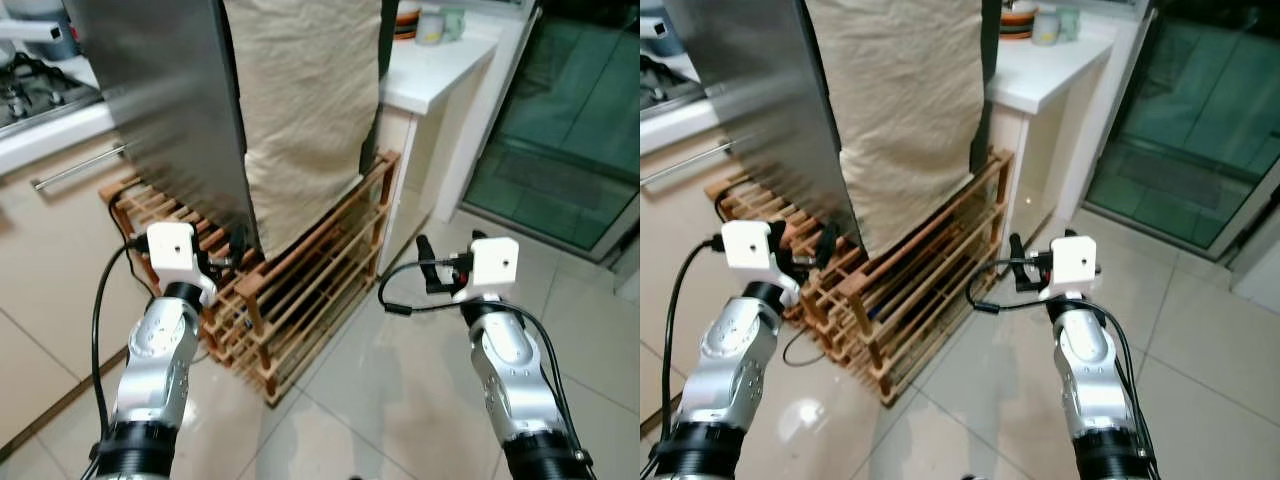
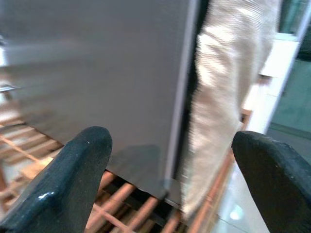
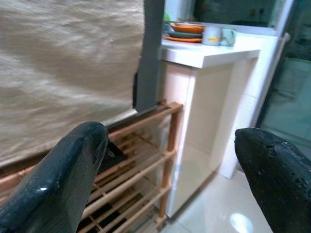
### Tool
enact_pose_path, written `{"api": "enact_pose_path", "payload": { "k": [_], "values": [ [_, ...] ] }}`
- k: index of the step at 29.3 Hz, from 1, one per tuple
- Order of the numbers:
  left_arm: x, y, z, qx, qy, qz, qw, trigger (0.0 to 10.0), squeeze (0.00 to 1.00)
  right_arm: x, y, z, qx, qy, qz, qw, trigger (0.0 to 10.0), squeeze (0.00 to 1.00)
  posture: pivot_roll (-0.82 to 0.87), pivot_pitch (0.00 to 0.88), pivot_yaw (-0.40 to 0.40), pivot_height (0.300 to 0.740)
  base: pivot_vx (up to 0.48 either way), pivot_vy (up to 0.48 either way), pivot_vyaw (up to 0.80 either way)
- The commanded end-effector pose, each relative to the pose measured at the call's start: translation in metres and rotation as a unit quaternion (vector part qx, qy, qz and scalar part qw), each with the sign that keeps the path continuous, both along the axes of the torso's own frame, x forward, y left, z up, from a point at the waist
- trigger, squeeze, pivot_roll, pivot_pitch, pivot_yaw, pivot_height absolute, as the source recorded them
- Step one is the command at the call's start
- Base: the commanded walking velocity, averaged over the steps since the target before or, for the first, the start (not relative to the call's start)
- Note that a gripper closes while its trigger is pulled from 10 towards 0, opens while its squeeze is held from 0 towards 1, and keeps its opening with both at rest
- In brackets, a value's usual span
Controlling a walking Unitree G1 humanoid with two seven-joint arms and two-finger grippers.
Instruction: Restocking fridge
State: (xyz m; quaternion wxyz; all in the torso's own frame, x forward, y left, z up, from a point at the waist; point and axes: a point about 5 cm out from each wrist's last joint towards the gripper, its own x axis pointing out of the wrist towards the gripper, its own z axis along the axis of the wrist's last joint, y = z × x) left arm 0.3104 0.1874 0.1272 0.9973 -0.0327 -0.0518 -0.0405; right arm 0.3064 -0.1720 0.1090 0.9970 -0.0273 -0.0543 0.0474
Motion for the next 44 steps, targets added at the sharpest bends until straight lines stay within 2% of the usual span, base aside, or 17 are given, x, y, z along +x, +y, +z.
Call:
{"api": "enact_pose_path", "payload": {
  "k": [1, 4, 7, 10, 12, 14, 15, 16, 17, 18, 19, 20, 23, 27, 31, 41, 44],
  "values": [
    [0.005, 0.001, 0.012, 0.004, -0.018, 0.007, 1.0, 10.0, 0.0, 0.003, 0.005, 0.008, -0.006, -0.018, 0.012, 1.0, 10.0, 0.0, -0.12, 0.0, 0.035, 0.74, 0.0, 0.0, 0.0],
    [0.011, -0.004, 0.013, 0.007, -0.005, -0.005, 1.0, 10.0, 0.0, 0.005, 0.006, 0.011, -0.001, -0.019, 0.013, 1.0, 10.0, 0.0, -0.12, 0.0, 0.036, 0.74, 0.0, 0.0, 0.0],
    [0.011, -0.005, 0.012, 0.009, -0.001, -0.016, 1.0, 10.0, 0.0, 0.005, 0.005, 0.012, 0.001, -0.019, 0.008, 1.0, 10.0, 0.0, -0.13, 0.0, 0.039, 0.74, 0.0, 0.0, 0.0],
    [0.0, -0.008, 0.017, 0.002, -0.02, -0.043, 0.999, 10.0, 0.0, -0.004, 0.004, 0.014, -0.007, -0.029, 0.011, 1.0, 10.0, 0.0, -0.13, 0.0, 0.042, 0.74, 0.0, 0.0, 0.0],
    [-0.024, -0.007, 0.022, 0.017, -0.028, -0.071, 0.997, 10.0, 0.0, -0.028, 0.003, 0.023, -0.002, -0.044, 0.012, 0.999, 10.0, 0.0, -0.11, 0.0, 0.038, 0.74, 0.0, 0.0, 0.0],
    [-0.03, -0.007, 0.023, 0.017, -0.028, -0.08, 0.996, 10.0, 0.0, -0.035, 0.002, 0.024, -0.002, -0.046, 0.014, 0.999, 10.0, 0.0, -0.11, 0.0, 0.038, 0.74, 0.0, 0.0, 0.0],
    [-0.045, -0.007, 0.022, 0.017, -0.016, -0.093, 0.995, 10.0, 0.0, -0.051, -0.001, 0.022, -0.003, -0.032, 0.021, 0.999, 10.0, 0.0, -0.11, 0.0, 0.031, 0.74, 0.0, 0.0, 0.0],
    [-0.055, -0.006, 0.02, 0.026, -0.009, -0.094, 0.995, 10.0, 0.0, -0.059, -0.004, 0.019, -0.003, -0.021, 0.022, 1.0, 10.0, 0.0, -0.11, 0.0, 0.031, 0.74, 0.0, 0.0, 0.0],
    [-0.064, -0.006, 0.019, 0.024, -0.002, -0.094, 0.995, 10.0, 0.0, -0.066, -0.007, 0.018, -0.001, -0.013, 0.022, 1.0, 10.0, 0.0, -0.11, 0.0, 0.029, 0.74, 0.0, 0.0, 0.0],
    [-0.064, -0.006, 0.019, 0.024, -0.002, -0.094, 0.995, 10.0, 0.0, -0.066, -0.007, 0.018, -0.001, -0.013, 0.022, 1.0, 10.0, 0.0, -0.11, 0.0, 0.029, 0.74, 0.0, 0.0, 0.0],
    [-0.078, -0.004, 0.024, 0.014, -0.008, -0.089, 0.996, 10.0, 0.0, -0.071, -0.013, 0.018, 0.003, -0.01, 0.017, 1.0, 10.0, 0.0, -0.11, 0.0, 0.024, 0.74, 0.0, 0.0, 0.0],
    [-0.081, -0.004, 0.026, 0.008, -0.013, -0.086, 0.996, 10.0, 0.0, -0.071, -0.014, 0.018, 0.005, -0.01, 0.016, 1.0, 10.0, 0.0, -0.11, 0.0, 0.021, 0.74, 0.0, 0.0, 0.0],
    [-0.073, -0.004, 0.038, 0.006, -0.041, -0.086, 0.995, 10.0, 0.0, -0.063, -0.012, 0.017, 0.003, -0.008, 0.015, 1.0, 10.0, 0.0, -0.1, 0.0, 0.011, 0.74, 0.14, 0.0, 0.0],
    [-0.064, -0.003, 0.043, 0.01, -0.042, -0.077, 0.996, 10.0, 0.0, -0.057, -0.01, 0.018, 0.0, -0.007, 0.016, 1.0, 10.0, 0.0, -0.09, 0.0, 0.013, 0.74, 0.432, 0.0, 0.0],
    [-0.054, 0.007, 0.052, 0.026, -0.037, -0.071, 0.996, 10.0, 0.0, -0.041, -0.014, 0.02, -0.001, -0.003, 0.006, 1.0, 10.0, 0.0, -0.09, 0.0, 0.023, 0.74, 0.439, 0.0, 0.0],
    [-0.047, 0.011, 0.054, 0.021, -0.036, -0.044, 0.998, 10.0, 0.0, -0.03, -0.009, 0.024, -0.002, -0.008, 0.023, 1.0, 10.0, 0.0, -0.09, 0.0, 0.022, 0.74, 0.408, 0.145, 0.0],
    [-0.044, 0.015, 0.054, 0.004, -0.031, -0.025, 0.999, 10.0, 0.0, -0.026, -0.007, 0.024, -0.002, -0.009, 0.029, 1.0, 10.0, 0.0, -0.09, 0.0, 0.019, 0.74, 0.19, 0.227, 0.0]
  ]
}}
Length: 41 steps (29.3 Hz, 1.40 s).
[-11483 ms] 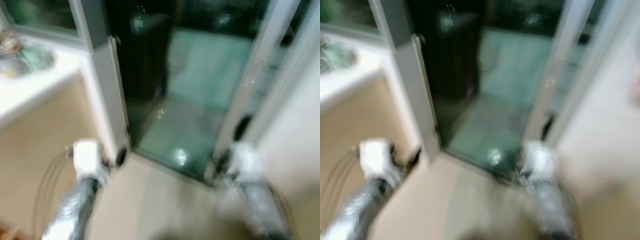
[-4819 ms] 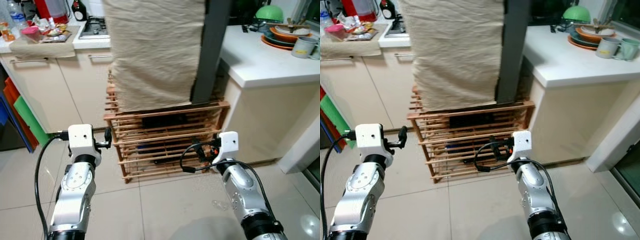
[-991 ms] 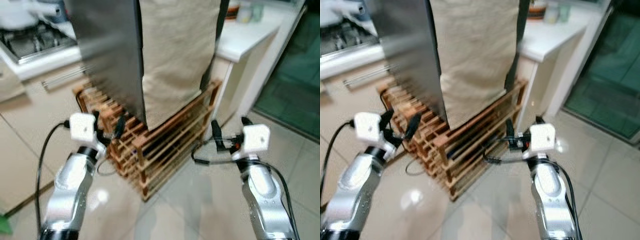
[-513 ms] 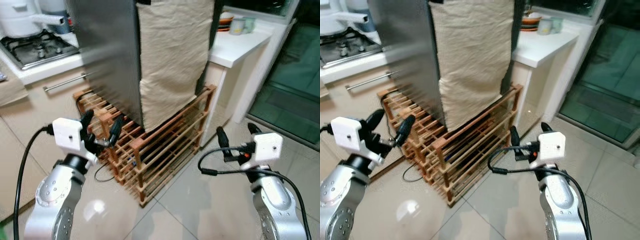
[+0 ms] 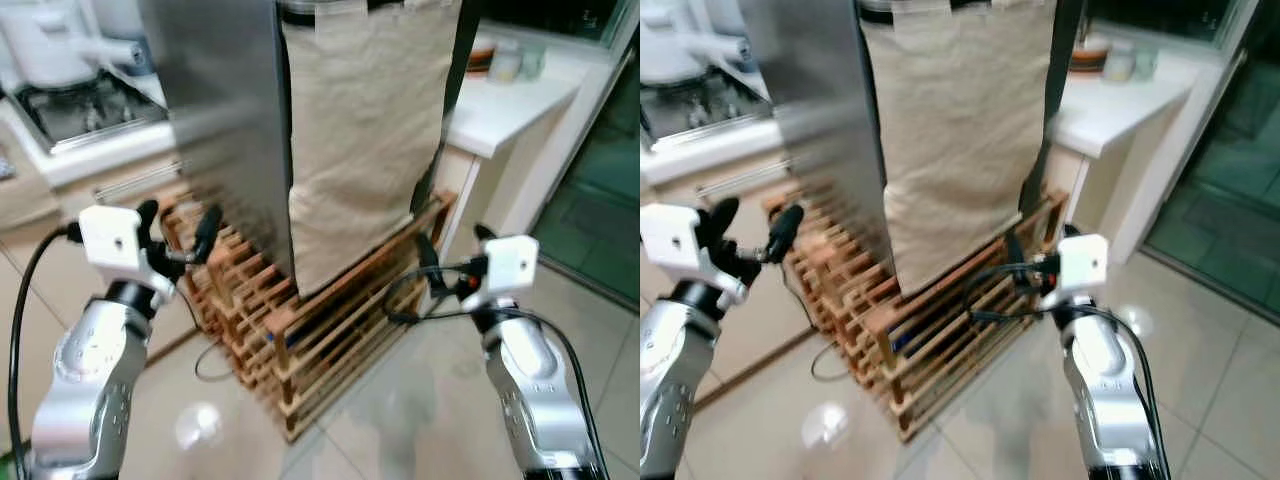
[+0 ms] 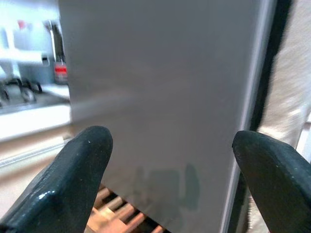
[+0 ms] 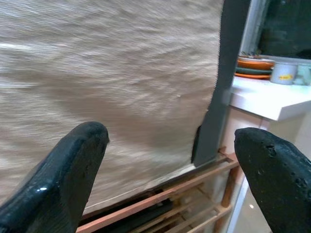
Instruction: Restocking fridge
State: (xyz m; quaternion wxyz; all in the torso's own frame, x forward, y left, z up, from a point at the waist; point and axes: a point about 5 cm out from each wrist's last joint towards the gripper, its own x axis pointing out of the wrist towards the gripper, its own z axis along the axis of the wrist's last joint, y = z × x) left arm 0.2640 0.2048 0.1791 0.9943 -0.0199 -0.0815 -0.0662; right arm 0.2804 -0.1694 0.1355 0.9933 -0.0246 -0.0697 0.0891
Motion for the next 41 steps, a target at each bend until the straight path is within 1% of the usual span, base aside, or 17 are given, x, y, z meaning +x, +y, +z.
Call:
{"api": "enact_pose_path", "payload": {
  "k": [1, 2, 5, 7, 10, 13, 17, 19, 21, 23, 27, 32, 34, 35, 38, 39, 41],
  "values": [
    [0.004, -0.002, 0.003, -0.015, 0.0, 0.002, 1.0, 10.0, 0.0, 0.001, -0.009, -0.002, -0.003, 0.005, -0.011, 1.0, 10.0, 0.0, -0.09, 0.0, 0.019, 0.74, 0.0, 0.0, 0.0],
    [0.008, -0.001, 0.004, -0.018, 0.003, 0.007, 1.0, 10.0, 0.0, 0.004, -0.007, -0.001, -0.003, 0.003, -0.006, 1.0, 10.0, 0.0, -0.09, 0.0, 0.016, 0.74, 0.0, 0.0, 0.0],
    [0.012, -0.001, 0.005, -0.017, 0.004, 0.009, 1.0, 10.0, 0.0, 0.006, -0.005, 0.001, -0.001, 0.0, -0.003, 1.0, 10.0, 0.0, -0.09, 0.0, 0.014, 0.74, 0.0, 0.0, 0.0],
    [0.021, 0.0, 0.011, -0.013, -0.004, 0.003, 1.0, 10.0, 0.0, 0.009, -0.002, 0.001, -0.004, 0.003, -0.001, 1.0, 10.0, 0.0, -0.09, 0.0, 0.008, 0.74, 0.0, 0.0, -0.31],
    [0.033, 0.001, 0.016, -0.02, 0.0, -0.006, 1.0, 10.0, 0.0, 0.011, -0.001, 0.001, -0.001, 0.004, 0.0, 1.0, 10.0, 0.0, -0.09, 0.0, 0.008, 0.74, 0.0, 0.0, -0.61],
    [0.045, -0.002, 0.02, -0.023, 0.008, -0.024, 0.999, 10.0, 0.0, 0.012, 0.001, 0.001, -0.002, 0.005, 0.003, 1.0, 10.0, 0.0, -0.09, 0.0, 0.01, 0.74, 0.0, 0.0, -0.59],
    [0.061, -0.017, 0.019, -0.008, 0.025, -0.068, 0.997, 10.0, 0.0, 0.014, 0.003, -0.001, -0.002, 0.005, 0.002, 1.0, 10.0, 0.0, -0.1, 0.0, 0.029, 0.74, 0.0, 0.0, -0.59],
    [0.069, -0.018, 0.018, -0.009, 0.031, -0.067, 0.997, 10.0, 0.0, 0.016, 0.003, -0.001, 0.001, 0.007, -0.002, 1.0, 10.0, 0.0, -0.11, 0.0, 0.033, 0.74, 0.0, 0.0, -0.59],
    [0.079, -0.013, 0.015, -0.02, 0.047, -0.037, 0.998, 10.0, 0.0, 0.017, 0.004, -0.001, -0.002, 0.003, 0.002, 1.0, 10.0, 0.0, -0.11, 0.0, 0.036, 0.74, 0.0, 0.0, 0.0],
    [0.085, -0.009, 0.017, -0.026, 0.047, -0.025, 0.998, 10.0, 0.0, 0.017, 0.004, -0.001, -0.002, 0.006, 0.001, 1.0, 10.0, 0.0, -0.12, 0.0, 0.04, 0.74, 0.0, 0.0, 0.0],
    [0.084, -0.006, 0.019, -0.027, 0.041, -0.021, 0.999, 10.0, 0.0, 0.015, 0.003, -0.001, -0.003, 0.006, -0.001, 1.0, 10.0, 0.0, -0.13, 0.0, 0.047, 0.74, 0.0, 0.0, 0.0],
    [0.074, -0.01, 0.017, -0.04, 0.04, -0.051, 0.997, 10.0, 0.0, 0.01, 0.002, -0.005, -0.006, 0.009, 0.0, 1.0, 10.0, 0.0, -0.13, 0.0, 0.049, 0.74, 0.0, 0.0, 0.0],
    [0.065, -0.013, 0.013, -0.037, 0.046, -0.067, 0.996, 10.0, 0.0, 0.009, 0.002, -0.006, -0.008, 0.012, 0.0, 1.0, 10.0, 0.0, -0.13, 0.0, 0.049, 0.74, 0.0, 0.0, 0.0],
    [0.056, -0.015, 0.007, -0.029, 0.056, -0.075, 0.995, 10.0, 0.0, 0.007, 0.001, -0.007, -0.007, 0.014, -0.002, 1.0, 10.0, 0.0, -0.13, 0.0, 0.049, 0.74, 0.0, 0.0, 0.0],
    [0.038, -0.016, -0.005, -0.023, 0.078, -0.088, 0.993, 10.0, 0.0, 0.003, -0.001, -0.009, -0.007, 0.018, -0.006, 1.0, 10.0, 0.0, -0.12, 0.0, 0.043, 0.74, 0.0, 0.0, 0.0],
    [0.027, -0.015, -0.014, -0.027, 0.092, -0.09, 0.991, 10.0, 0.0, 0.0, -0.003, -0.011, -0.007, 0.022, -0.007, 1.0, 10.0, 0.0, -0.12, 0.0, 0.041, 0.74, 0.0, 0.0, 0.0],
    [0.02, -0.016, -0.019, -0.033, 0.1, -0.091, 0.99, 10.0, 0.0, -0.002, -0.004, -0.014, -0.008, 0.028, -0.007, 1.0, 10.0, 0.0, -0.12, 0.0, 0.034, 0.74, 0.0, 0.0, 0.0]
  ]
}}
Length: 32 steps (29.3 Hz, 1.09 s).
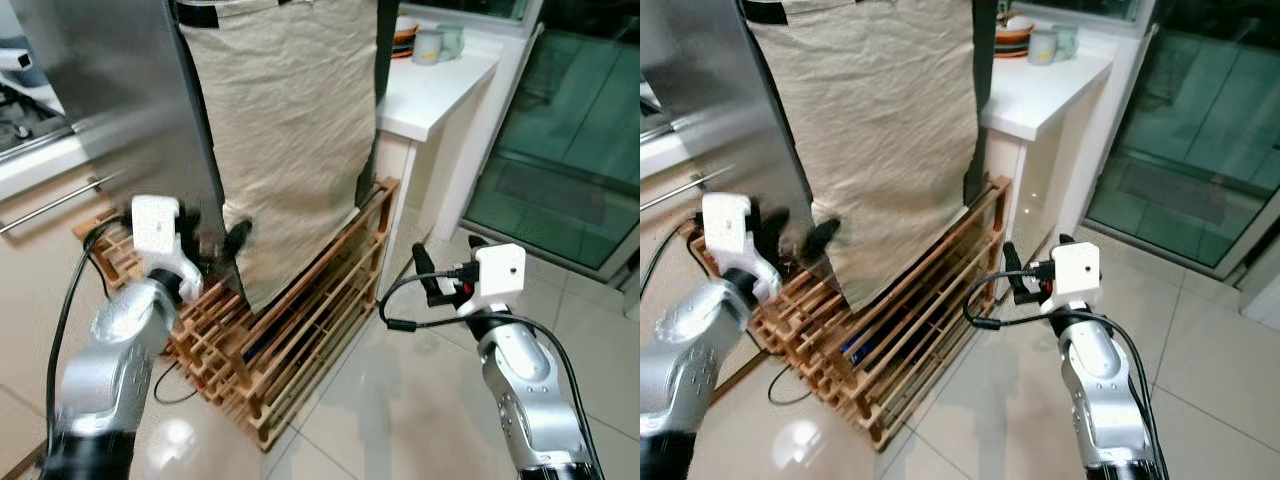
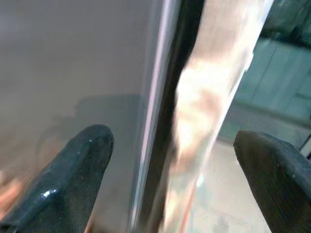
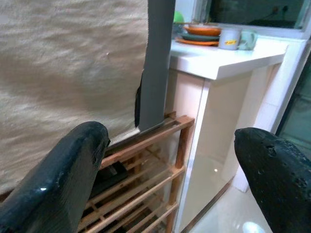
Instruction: Restocking fridge
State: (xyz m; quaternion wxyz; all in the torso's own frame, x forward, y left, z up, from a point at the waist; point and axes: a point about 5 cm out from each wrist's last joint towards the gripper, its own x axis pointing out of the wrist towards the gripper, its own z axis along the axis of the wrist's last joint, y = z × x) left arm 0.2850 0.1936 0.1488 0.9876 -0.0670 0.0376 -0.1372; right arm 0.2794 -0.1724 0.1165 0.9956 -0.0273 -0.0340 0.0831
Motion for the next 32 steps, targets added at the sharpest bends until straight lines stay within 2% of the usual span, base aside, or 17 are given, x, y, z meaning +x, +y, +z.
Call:
{"api": "enact_pose_path", "payload": {
  "k": [1, 11, 16, 32],
  "values": [
    [-0.003, -0.007, 0.01, -0.005, -0.02, -0.014, 1.0, 10.0, 0.0, -0.001, -0.001, 0.004, -0.002, -0.005, 0.002, 1.0, 10.0, 0.0, -0.11, 0.0, 0.029, 0.74, 0.0, 0.0, 0.0],
    [0.007, -0.018, 0.023, -0.02, -0.05, -0.011, 0.999, 10.0, 0.0, 0.005, 0.003, 0.005, -0.005, -0.007, 0.01, 1.0, 10.0, 0.0, -0.11, 0.0, 0.026, 0.74, 0.0, 0.0, 0.0],
    [0.018, -0.024, 0.024, -0.011, -0.053, -0.021, 0.998, 10.0, 0.0, 0.006, 0.003, 0.003, -0.006, -0.007, 0.01, 1.0, 10.0, 0.0, -0.11, 0.0, 0.034, 0.74, 0.0, 0.0, 0.0],
    [0.035, -0.027, 0.023, -0.016, -0.061, -0.012, 0.998, 10.0, 0.0, 0.005, -0.004, 0.002, -0.013, -0.007, 0.001, 1.0, 10.0, 0.0, -0.14, 0.0, 0.045, 0.74, 0.0, 0.0, 0.0]
  ]
}}
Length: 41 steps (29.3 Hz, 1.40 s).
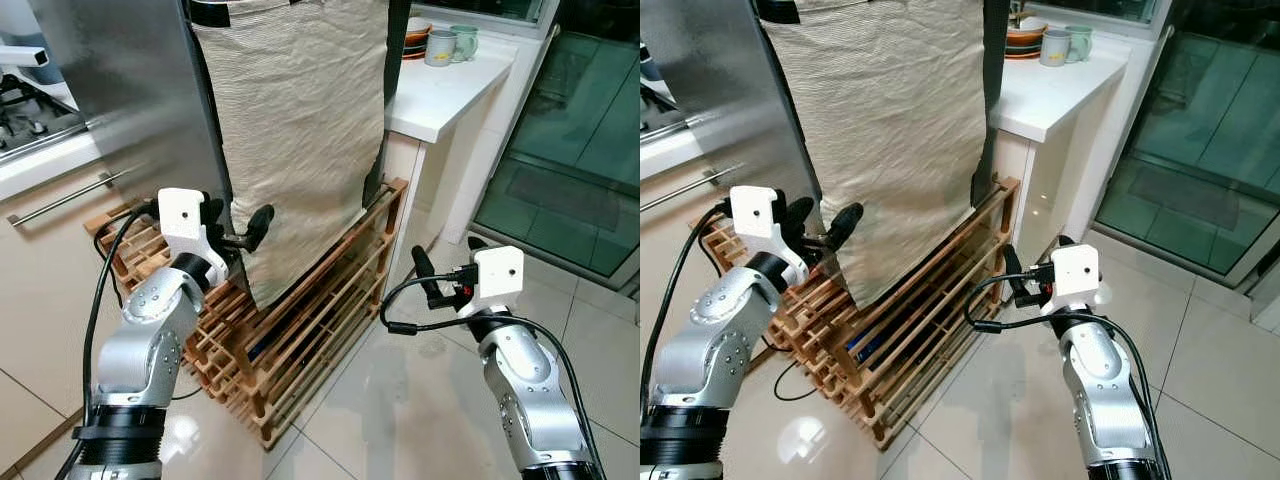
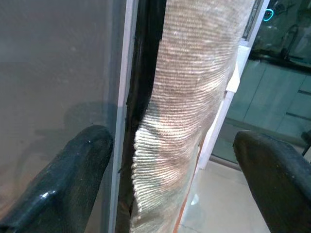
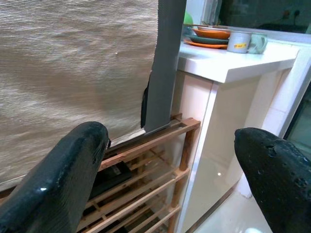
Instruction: Restocking fridge
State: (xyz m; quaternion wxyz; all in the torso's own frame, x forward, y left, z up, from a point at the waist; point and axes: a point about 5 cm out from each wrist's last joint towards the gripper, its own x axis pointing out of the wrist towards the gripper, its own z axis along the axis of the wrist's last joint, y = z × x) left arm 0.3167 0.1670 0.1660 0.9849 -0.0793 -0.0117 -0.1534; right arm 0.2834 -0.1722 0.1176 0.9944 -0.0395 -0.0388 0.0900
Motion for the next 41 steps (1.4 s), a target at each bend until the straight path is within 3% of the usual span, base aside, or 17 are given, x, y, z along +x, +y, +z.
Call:
{"api": "enact_pose_path", "payload": {
  "k": [1, 17, 23, 26, 29, 31, 32, 33, 35, 37, 38, 40, 41],
  "values": [
    [0.003, 0.0, 0.006, 0.003, -0.013, 0.001, 1.0, 10.0, 0.0, 0.001, -0.004, 0.001, -0.001, -0.002, -0.006, 1.0, 10.0, 0.0, -0.14, 0.0, 0.045, 0.74, 0.0, 0.0, 0.0],
    [0.021, -0.02, 0.009, 0.001, -0.031, -0.028, 0.999, 10.0, 0.0, -0.002, -0.005, -0.004, -0.003, 0.005, -0.007, 1.0, 10.0, 0.0, -0.15, 0.0, 0.042, 0.74, 0.0, 0.0, 0.0],
    [0.031, -0.046, 0.008, -0.001, -0.024, -0.104, 0.994, 10.0, 0.0, -0.008, -0.004, -0.021, -0.002, 0.061, 0.017, 0.998, 10.0, 0.0, -0.16, 0.0, 0.044, 0.74, 0.0, 0.0, 0.0],
    [0.037, -0.071, 0.011, -0.012, -0.03, -0.15, 0.988, 10.0, 0.0, -0.016, -0.006, -0.036, -0.007, 0.102, 0.022, 0.994, 10.0, 0.0, -0.18, 0.0, 0.061, 0.74, 0.0, 0.0, 0.0],
    [0.039, -0.092, 0.015, -0.029, -0.034, -0.198, 0.979, 10.0, 0.0, -0.024, -0.014, -0.041, -0.008, 0.11, 0.012, 0.994, 10.0, 0.0, -0.21, 0.0, 0.077, 0.74, 0.0, 0.0, 0.0],
    [0.039, -0.095, 0.016, -0.031, -0.035, -0.203, 0.978, 10.0, 0.0, -0.024, -0.015, -0.041, -0.007, 0.111, 0.01, 0.994, 10.0, 0.0, -0.21, 0.0, 0.077, 0.74, 0.0, 0.0, 0.0],
    [0.034, -0.117, 0.02, -0.041, -0.048, -0.261, 0.963, 10.0, 0.0, -0.031, -0.019, -0.047, -0.01, 0.126, 0.008, 0.992, 10.0, 0.0, -0.23, 0.0, 0.096, 0.74, 0.0, 0.0, 0.0],
    [0.034, -0.117, 0.02, -0.041, -0.048, -0.261, 0.963, 10.0, 0.0, -0.031, -0.019, -0.047, -0.01, 0.126, 0.008, 0.992, 10.0, 0.0, -0.23, 0.0, 0.096, 0.74, 0.0, 0.0, 0.0],
    [0.028, -0.158, 0.029, -0.064, -0.061, -0.322, 0.943, 10.0, 0.0, -0.045, -0.024, -0.061, -0.021, 0.156, 0.009, 0.987, 10.0, 0.0, -0.25, 0.0, 0.109, 0.74, 0.0, 0.0, 0.0],
    [0.023, -0.186, 0.037, -0.086, -0.064, -0.354, 0.929, 10.0, 0.0, -0.054, -0.028, -0.07, -0.03, 0.177, 0.009, 0.984, 10.0, 0.0, -0.27, 0.0, 0.117, 0.74, 0.0, 0.0, 0.0],
    [0.02, -0.197, 0.04, -0.103, -0.063, -0.372, 0.92, 10.0, 0.0, -0.059, -0.031, -0.074, -0.029, 0.184, 0.004, 0.982, 10.0, 0.0, -0.27, 0.0, 0.12, 0.74, 0.0, 0.0, 0.0],
    [0.02, -0.197, 0.04, -0.103, -0.063, -0.372, 0.92, 10.0, 0.0, -0.059, -0.031, -0.074, -0.029, 0.184, 0.004, 0.982, 10.0, 0.0, -0.27, 0.0, 0.12, 0.74, 0.0, 0.0, 0.0],
    [0.014, -0.212, 0.045, -0.126, -0.058, -0.4, 0.906, 10.0, 0.0, -0.064, -0.034, -0.079, -0.033, 0.2, 0.001, 0.979, 10.0, 0.0, -0.28, 0.0, 0.129, 0.74, 0.0, 0.0, 0.0]
  ]
}}
